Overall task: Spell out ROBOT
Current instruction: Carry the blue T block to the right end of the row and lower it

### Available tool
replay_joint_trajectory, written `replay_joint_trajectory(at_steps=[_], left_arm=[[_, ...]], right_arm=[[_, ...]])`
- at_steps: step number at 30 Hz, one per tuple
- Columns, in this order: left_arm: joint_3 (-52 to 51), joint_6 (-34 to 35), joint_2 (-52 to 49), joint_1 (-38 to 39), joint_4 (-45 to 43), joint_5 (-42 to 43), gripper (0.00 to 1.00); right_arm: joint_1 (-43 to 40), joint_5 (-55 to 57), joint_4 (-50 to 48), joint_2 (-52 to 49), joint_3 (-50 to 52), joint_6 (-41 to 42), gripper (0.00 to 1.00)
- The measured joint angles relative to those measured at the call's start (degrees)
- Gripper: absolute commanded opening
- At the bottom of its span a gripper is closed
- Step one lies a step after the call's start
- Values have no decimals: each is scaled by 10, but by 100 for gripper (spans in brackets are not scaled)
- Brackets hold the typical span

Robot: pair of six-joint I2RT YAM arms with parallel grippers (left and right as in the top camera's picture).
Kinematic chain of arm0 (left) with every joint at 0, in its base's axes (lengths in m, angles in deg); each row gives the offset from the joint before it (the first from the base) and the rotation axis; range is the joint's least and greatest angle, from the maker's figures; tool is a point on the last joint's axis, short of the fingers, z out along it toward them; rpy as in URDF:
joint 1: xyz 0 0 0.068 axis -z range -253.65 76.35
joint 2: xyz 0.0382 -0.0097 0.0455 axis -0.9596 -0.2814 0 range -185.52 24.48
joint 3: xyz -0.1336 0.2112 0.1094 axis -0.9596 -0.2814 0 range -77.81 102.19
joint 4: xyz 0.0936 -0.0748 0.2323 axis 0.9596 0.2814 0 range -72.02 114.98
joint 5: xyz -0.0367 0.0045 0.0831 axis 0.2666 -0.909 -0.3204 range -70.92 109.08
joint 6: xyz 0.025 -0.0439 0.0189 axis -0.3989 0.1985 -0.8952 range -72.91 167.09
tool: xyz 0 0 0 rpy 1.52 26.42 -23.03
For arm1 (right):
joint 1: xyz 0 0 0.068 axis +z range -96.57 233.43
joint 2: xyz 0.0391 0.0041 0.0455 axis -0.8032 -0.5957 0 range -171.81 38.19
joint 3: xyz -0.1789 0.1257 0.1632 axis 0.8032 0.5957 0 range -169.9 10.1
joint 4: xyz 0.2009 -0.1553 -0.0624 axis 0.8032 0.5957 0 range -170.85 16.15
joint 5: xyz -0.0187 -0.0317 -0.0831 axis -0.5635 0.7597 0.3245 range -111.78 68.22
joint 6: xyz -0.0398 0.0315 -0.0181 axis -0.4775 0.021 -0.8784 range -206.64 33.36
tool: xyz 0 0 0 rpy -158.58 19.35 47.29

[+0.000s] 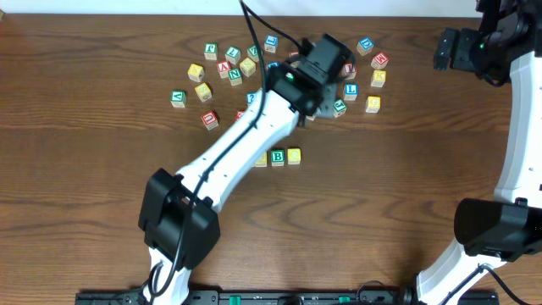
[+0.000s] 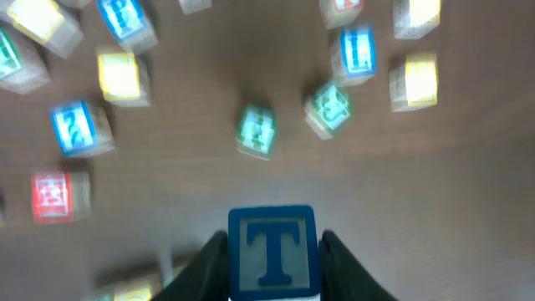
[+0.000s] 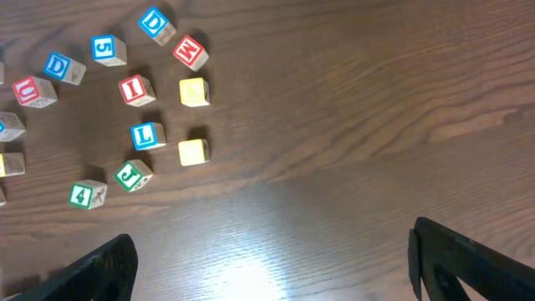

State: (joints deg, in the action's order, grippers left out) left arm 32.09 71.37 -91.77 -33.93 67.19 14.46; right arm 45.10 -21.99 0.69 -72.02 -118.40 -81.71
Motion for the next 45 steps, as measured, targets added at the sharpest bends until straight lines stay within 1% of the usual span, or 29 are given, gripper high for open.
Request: replay_joint_trajectory(at_steps=[1, 2, 3, 5, 8, 13, 17, 20, 24, 29, 37, 38, 39, 40, 45], left_arm=[[0, 14, 3, 17, 39, 7, 27], [0, 18, 3, 25, 47, 11, 27], [-5, 38, 3, 47, 86, 17, 27], [-41, 72, 3, 76, 83, 20, 26], [-96, 105, 3, 85, 35, 15, 25], [-195, 146, 3, 83, -99, -28, 26], [-242, 169, 3, 83, -159, -62, 25], [-252, 188, 3, 82, -172, -78, 26], [-278, 209, 3, 79, -211, -89, 26], [-287, 223, 2, 79, -216, -91, 26], [-287, 223, -5, 79, -217, -78, 27], [-287, 223, -6, 79, -217, -77, 29], [-287, 223, -7, 79, -216, -76, 38], [-287, 223, -8, 79, -216, -73, 45], [-287, 226, -20, 79, -217, -64, 46]], right_arm=[[0, 0, -1, 0, 0, 0, 99], [0, 0, -1, 0, 0, 0, 99], [0, 0, 0, 0, 0, 0, 99], [0, 0, -1, 0, 0, 0, 99], [0, 0, -1, 0, 0, 0, 99], [0, 0, -1, 0, 0, 0, 99], [0, 0, -1, 0, 0, 0, 99], [0, 0, -1, 0, 0, 0, 99], [0, 0, -1, 0, 0, 0, 99], [0, 0, -1, 0, 0, 0, 99], [0, 0, -1, 0, 0, 0, 99], [0, 0, -1, 0, 0, 0, 99], [0, 0, -1, 0, 0, 0, 99], [0, 0, -1, 0, 0, 0, 99], [0, 0, -1, 0, 0, 0, 99]])
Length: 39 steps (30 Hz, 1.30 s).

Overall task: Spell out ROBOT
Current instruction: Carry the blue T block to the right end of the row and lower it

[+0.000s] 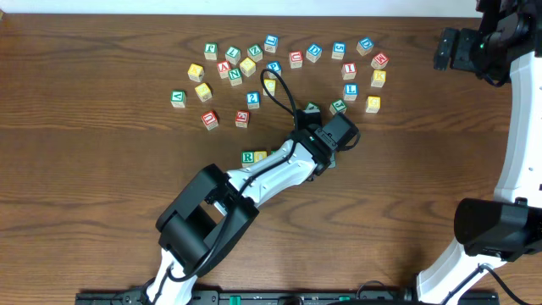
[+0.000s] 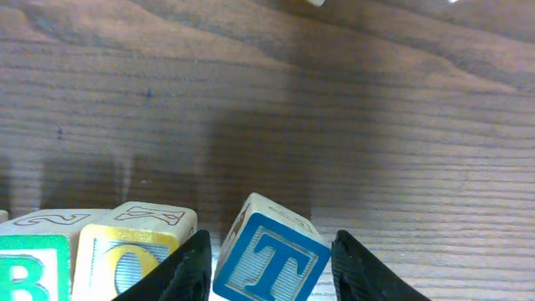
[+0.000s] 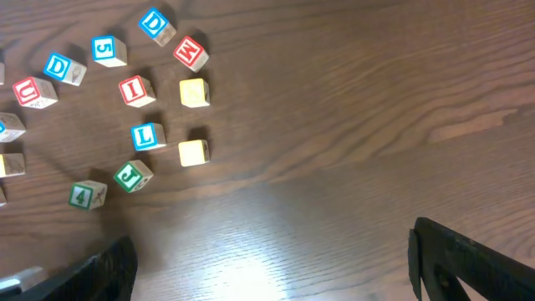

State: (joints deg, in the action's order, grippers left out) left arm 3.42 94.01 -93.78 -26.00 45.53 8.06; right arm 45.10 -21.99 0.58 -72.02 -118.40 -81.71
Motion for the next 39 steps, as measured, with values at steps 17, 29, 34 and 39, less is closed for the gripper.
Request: replay_joint_trajectory(at_steps=[17, 29, 34, 39], left_arm=[[-2, -41, 76, 0, 45, 12, 45], [-2, -126, 192, -13, 132, 42, 45], [-2, -150, 227, -54, 165, 86, 45], [-2, -180, 243, -116, 212, 112, 45]], right_arm=[[0, 0, 0, 0, 0, 0, 99], [0, 0, 0, 0, 0, 0, 99], [0, 0, 0, 0, 0, 0, 99], [0, 0, 0, 0, 0, 0, 99]])
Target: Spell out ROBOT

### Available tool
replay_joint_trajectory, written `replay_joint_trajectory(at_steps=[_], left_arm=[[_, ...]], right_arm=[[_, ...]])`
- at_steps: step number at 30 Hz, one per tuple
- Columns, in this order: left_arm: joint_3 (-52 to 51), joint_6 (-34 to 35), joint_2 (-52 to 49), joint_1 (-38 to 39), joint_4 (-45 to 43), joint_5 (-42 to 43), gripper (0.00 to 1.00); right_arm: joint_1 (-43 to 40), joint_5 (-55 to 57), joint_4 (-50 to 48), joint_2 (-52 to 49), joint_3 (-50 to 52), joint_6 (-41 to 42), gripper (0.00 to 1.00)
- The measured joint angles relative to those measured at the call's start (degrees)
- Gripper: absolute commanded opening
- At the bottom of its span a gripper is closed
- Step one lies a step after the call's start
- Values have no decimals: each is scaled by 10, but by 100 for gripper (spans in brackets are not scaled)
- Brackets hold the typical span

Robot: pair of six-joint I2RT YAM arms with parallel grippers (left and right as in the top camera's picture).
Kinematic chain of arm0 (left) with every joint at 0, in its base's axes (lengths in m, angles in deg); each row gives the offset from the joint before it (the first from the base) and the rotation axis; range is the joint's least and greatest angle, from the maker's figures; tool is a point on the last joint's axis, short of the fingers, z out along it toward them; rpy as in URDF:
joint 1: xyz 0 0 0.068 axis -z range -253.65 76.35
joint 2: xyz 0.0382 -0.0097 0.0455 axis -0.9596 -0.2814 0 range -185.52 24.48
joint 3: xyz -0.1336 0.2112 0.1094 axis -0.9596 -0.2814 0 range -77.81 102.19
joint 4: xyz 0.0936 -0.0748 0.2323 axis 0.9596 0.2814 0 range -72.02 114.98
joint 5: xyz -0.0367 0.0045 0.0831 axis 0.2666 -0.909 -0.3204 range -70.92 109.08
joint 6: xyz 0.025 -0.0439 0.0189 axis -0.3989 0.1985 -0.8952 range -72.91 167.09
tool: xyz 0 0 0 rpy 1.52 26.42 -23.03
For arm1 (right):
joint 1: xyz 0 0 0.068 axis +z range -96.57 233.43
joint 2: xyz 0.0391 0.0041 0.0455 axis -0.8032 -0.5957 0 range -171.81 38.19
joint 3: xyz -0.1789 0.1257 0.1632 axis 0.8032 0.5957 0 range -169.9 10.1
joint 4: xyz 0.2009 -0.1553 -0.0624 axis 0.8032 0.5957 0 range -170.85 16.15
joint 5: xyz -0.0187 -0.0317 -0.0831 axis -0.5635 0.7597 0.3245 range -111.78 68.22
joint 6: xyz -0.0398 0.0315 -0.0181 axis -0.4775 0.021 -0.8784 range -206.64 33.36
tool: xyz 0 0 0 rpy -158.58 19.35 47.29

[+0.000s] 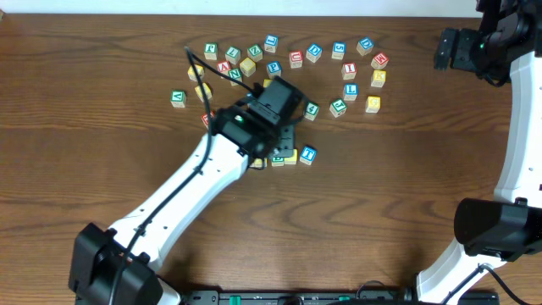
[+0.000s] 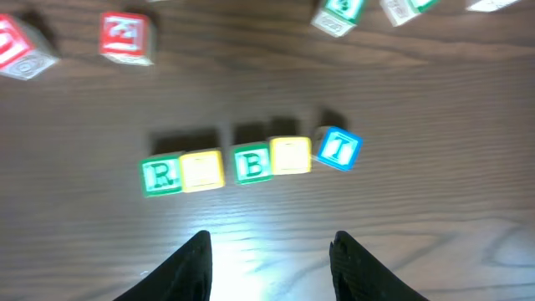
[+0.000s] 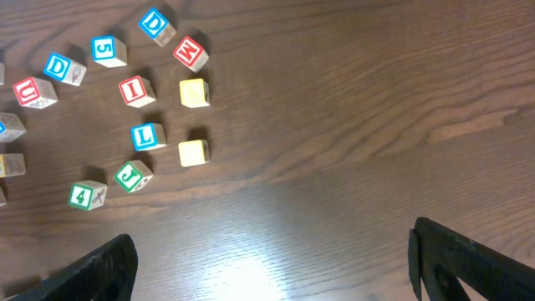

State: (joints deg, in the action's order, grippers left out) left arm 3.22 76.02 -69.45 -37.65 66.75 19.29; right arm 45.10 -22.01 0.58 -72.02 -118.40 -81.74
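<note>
Five blocks stand in a row on the table: green R (image 2: 160, 176), yellow O (image 2: 201, 170), green B (image 2: 252, 163), yellow O (image 2: 291, 155) and blue T (image 2: 338, 149). The T is turned a little and sits just off the second O. My left gripper (image 2: 272, 267) hangs open above and just in front of the row, with nothing between its fingers. From overhead the left arm covers the row's left part, and the T (image 1: 307, 154) shows at its right end. My right gripper (image 3: 276, 267) is open and empty, raised at the far right (image 1: 453, 49).
Several loose letter blocks lie scattered behind the row (image 1: 271, 59), among them a blue L (image 3: 147, 135), a red I (image 3: 134, 89), a green J (image 3: 130, 175) and two plain yellow ones (image 3: 193, 152). The right arm's base (image 1: 495, 229) stands at the near right.
My left gripper had the blue T between its fingers, low at the row's right end. Now it is open and higher, and the T rests on the table beside the second O.
At first my left gripper held the blue T above the scattered blocks at the back. Then it was down at the right end of the row with the T next to the yellow O. Now the T stands there alone. The right arm stayed still.
</note>
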Motion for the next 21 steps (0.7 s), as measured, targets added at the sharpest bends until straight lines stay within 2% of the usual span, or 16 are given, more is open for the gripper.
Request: replay_joint_trajectory(at_steps=[12, 21], left_arm=[[0, -37, 40, -117, 42, 10, 45], [0, -50, 40, -125, 49, 10, 45]], right_arm=[[0, 0, 0, 0, 0, 0, 99], [0, 0, 0, 0, 0, 0, 99]])
